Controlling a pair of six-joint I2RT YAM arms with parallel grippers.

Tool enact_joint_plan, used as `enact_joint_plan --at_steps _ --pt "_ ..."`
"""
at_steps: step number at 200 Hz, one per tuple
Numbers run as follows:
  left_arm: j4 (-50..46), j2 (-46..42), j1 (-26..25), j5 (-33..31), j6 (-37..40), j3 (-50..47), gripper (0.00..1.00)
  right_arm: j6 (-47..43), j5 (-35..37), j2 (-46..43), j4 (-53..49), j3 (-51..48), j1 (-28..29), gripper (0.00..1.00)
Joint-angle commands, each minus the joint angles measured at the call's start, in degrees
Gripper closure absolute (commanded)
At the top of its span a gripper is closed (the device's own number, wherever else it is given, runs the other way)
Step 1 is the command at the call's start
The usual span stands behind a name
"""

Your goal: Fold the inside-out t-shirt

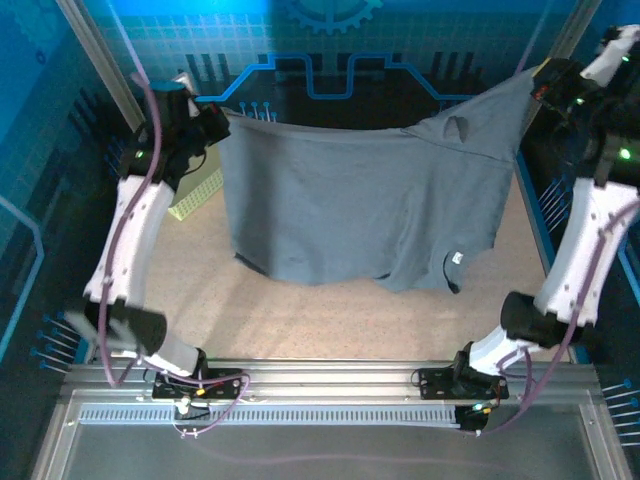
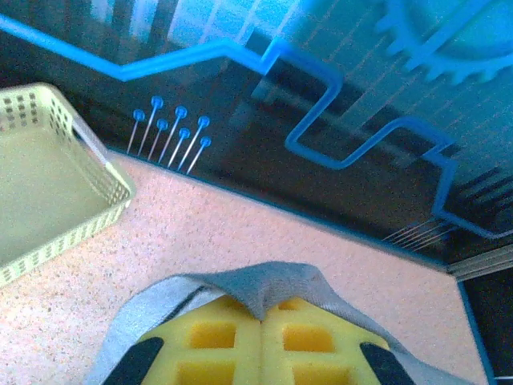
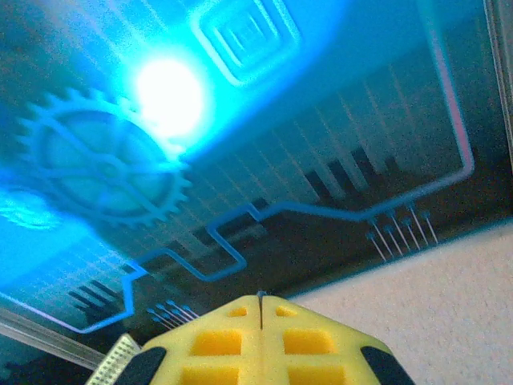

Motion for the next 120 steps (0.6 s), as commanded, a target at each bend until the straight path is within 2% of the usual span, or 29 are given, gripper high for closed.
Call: enact_joint_plan --at_steps 1,27,64,78,120 --pt "-6.01 3.70 0.70 1.87 1.12 11.01 1.00 -1.34 2.19 3.09 -1.62 8.20 0.14 1.00" --pt "-6.31 6.75 0.73 3.95 0.76 19.63 1.00 2.39 -1.91 8.63 -3.97 21.67 -2.90 1.00" --pt "-6.64 7.62 1.17 5.84 0.69 29.97 1.00 16.69 -11.06 6.10 6.28 22.72 -13.00 1.00" --pt "-2.70 3.79 1.18 7.60 0.21 26.28 1.00 18.24 -12.15 3.07 7.86 22.36 -15.83 1.00" --pt "11.59 -13.52 1.24 8.83 -0.59 5.47 1.00 17.40 -15.87 -8.88 11.47 15.16 -22.85 1.00"
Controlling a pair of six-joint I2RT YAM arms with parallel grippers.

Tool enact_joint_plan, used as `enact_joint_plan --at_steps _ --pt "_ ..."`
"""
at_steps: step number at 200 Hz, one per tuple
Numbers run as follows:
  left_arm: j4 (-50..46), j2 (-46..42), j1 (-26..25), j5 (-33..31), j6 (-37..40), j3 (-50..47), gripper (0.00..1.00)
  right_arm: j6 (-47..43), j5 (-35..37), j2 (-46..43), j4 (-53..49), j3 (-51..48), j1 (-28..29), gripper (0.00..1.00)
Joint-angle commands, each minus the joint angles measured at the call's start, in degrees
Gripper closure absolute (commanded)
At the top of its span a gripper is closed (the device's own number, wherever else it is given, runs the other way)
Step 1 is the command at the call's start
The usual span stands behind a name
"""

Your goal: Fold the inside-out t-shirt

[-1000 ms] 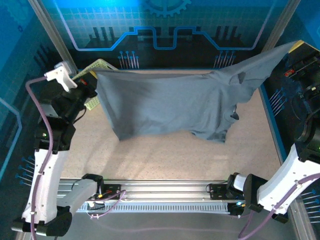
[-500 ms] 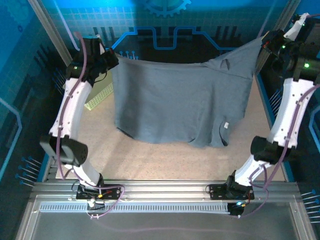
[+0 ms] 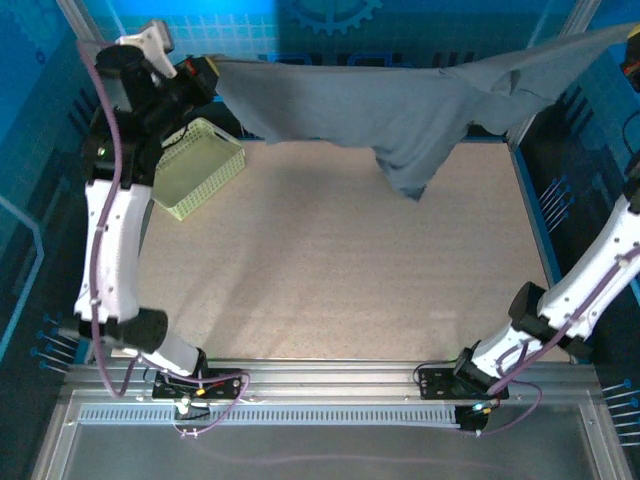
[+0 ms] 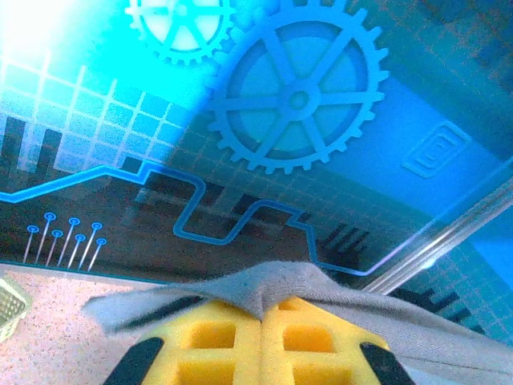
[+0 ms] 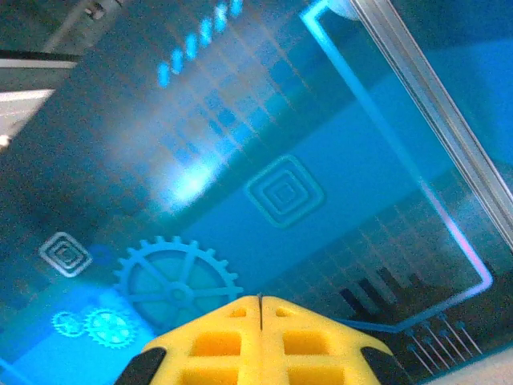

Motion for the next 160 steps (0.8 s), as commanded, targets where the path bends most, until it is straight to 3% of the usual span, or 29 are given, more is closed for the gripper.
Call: enact_joint_plan --at_steps 1,38,69,116,160 --pt "9.76 -8.66 1.01 1.03 -0.28 -8.34 1.00 1.17 -3.39 -7.54 5.55 -2.25 -3.91 1.00" --pt "13.38 -18.78 0.98 0.15 -0.23 -17.25 1.00 -3.74 -0.55 -15.06 4.81 -3.43 -5.64 1.00" --pt "13.06 -20.48 1.00 -0.56 1.04 -18.41 1.00 -4.04 2.69 -17.73 6.79 -4.47 -5.61 1.00" --pt "11.28 -12.66 0.98 -1.31 1.81 -15.28 1.00 0.14 -1.18 -12.51 12.10 -6.61 -4.34 1.00" --pt "11.07 -1.71 0.98 -0.59 0.47 -9.95 1.00 -8.94 5.00 -4.00 9.01 -4.20 7.90 1.00"
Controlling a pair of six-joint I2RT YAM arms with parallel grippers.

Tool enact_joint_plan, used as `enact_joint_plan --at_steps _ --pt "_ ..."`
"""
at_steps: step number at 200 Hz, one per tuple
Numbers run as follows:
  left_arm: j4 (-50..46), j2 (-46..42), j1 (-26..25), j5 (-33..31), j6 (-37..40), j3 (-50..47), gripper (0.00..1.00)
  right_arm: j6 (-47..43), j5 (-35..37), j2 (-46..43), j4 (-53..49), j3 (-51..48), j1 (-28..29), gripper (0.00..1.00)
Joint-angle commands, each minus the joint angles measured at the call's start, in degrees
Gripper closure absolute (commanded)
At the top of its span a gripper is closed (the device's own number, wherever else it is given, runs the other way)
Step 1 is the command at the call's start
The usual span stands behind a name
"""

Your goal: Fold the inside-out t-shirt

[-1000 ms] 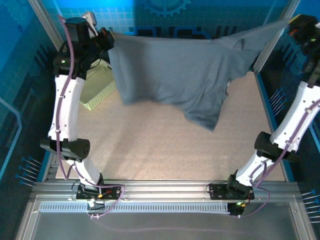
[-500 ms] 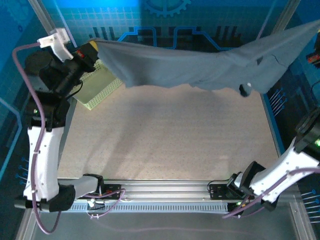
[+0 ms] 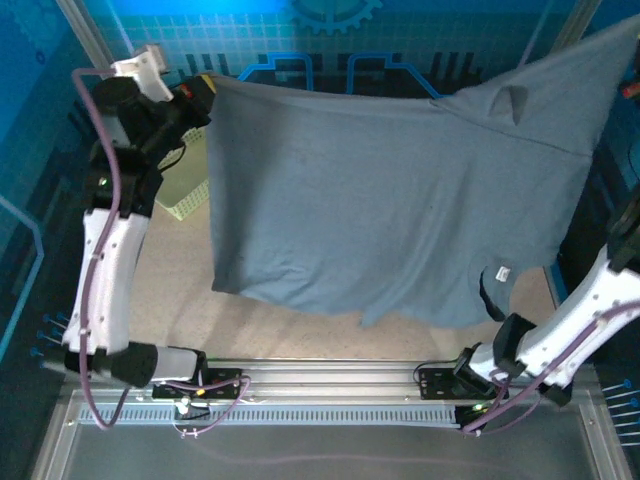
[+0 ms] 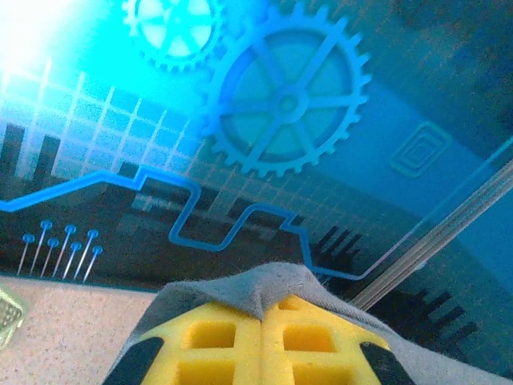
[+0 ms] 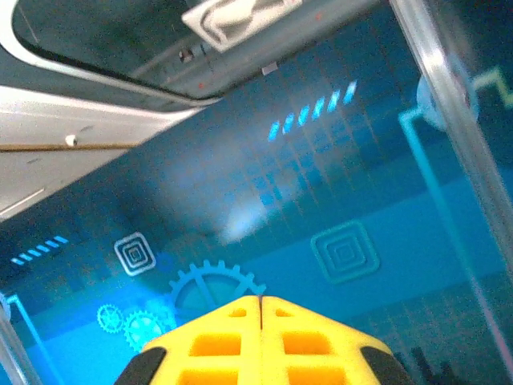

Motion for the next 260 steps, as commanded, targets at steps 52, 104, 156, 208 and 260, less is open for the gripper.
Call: enact_joint_plan --at_steps 52,104,156,208,260 --pt "-1.52 19.19 0.85 -1.34 1.26 19.02 1.00 -11.70 12.17 15.75 -0.52 4.32 16.64 1.00" --pt "-4.00 35.61 2.36 -0.08 0.33 45.65 1.00 -7.05 12.42 25.49 12.12 14.26 17.74 1.00" --pt "10.92 33.91 4.63 3.95 -1.41 44.27 1.00 -1.76 14.89 24.79 23.88 15.78 14.74 1.00" --pt "25.42 25.47 4.58 13.58 0.84 22.16 1.00 -8.15 8.70 18.88 14.46 6.88 15.59 1.00" --pt "39.17 12.17 3.25 20.38 0.11 -15.53 1.00 -14.21 9.99 -9.02 26.32 -51.00 20.22 1.00"
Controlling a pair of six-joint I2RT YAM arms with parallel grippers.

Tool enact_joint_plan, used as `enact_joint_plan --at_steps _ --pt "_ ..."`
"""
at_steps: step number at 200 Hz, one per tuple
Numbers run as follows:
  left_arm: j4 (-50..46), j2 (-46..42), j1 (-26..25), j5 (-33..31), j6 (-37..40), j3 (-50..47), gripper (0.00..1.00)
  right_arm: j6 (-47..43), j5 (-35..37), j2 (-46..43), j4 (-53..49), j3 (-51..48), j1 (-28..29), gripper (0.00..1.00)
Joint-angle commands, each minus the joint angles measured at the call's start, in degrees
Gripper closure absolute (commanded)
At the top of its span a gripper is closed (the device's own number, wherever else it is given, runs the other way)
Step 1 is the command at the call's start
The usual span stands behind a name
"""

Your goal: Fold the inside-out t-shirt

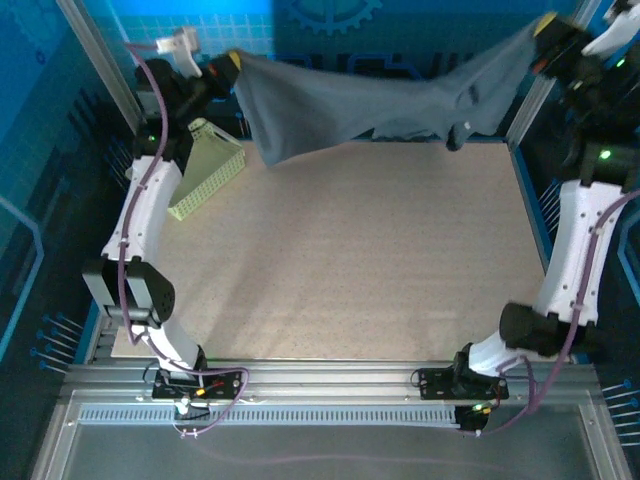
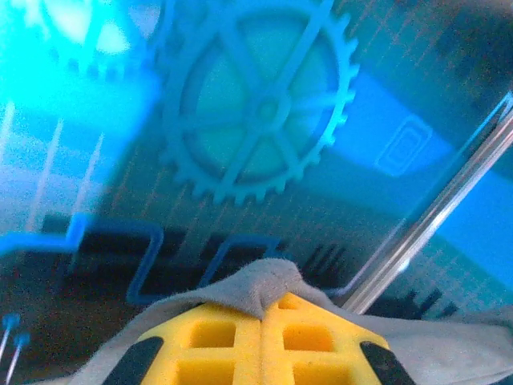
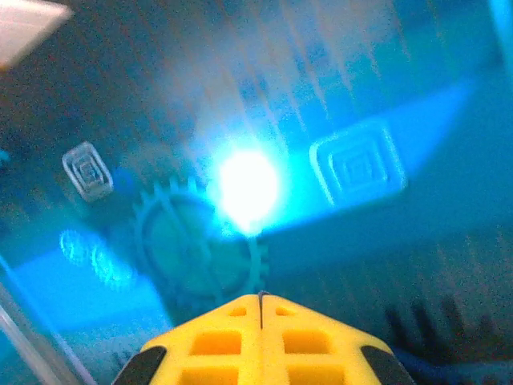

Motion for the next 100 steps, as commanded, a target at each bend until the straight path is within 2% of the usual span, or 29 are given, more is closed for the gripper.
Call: enact_joint_plan --at_steps 1,28,58,83,100 --pt "9.00 -5.30 -0.79 5.35 0.40 -11.24 1.00 -3.28 0.96 -9.74 6.63 -18.60 0.48 1.00" --pt "8.84 -12.52 -3.69 6.57 1.25 -25.05 1.00 -4.44 3.14 -19.40 -0.19 -31.68 0.63 1.00" --pt "3.43 -22.94 -7.97 2.60 3.69 -40.31 1.00 -3.06 9.53 -26.97 -14.72 -39.98 0.50 1.00" --pt "0.22 -32.91 -10.10 -2.28 -0.31 -52.99 1.00 -0.83 15.29 -31.73 -28.07 -46.36 -1.25 1.00" --pt "-3.04 -40.28 -11.81 -5.96 -4.23 -60.49 1.00 0.23 17.06 -35.42 -35.15 -51.04 -5.30 1.00"
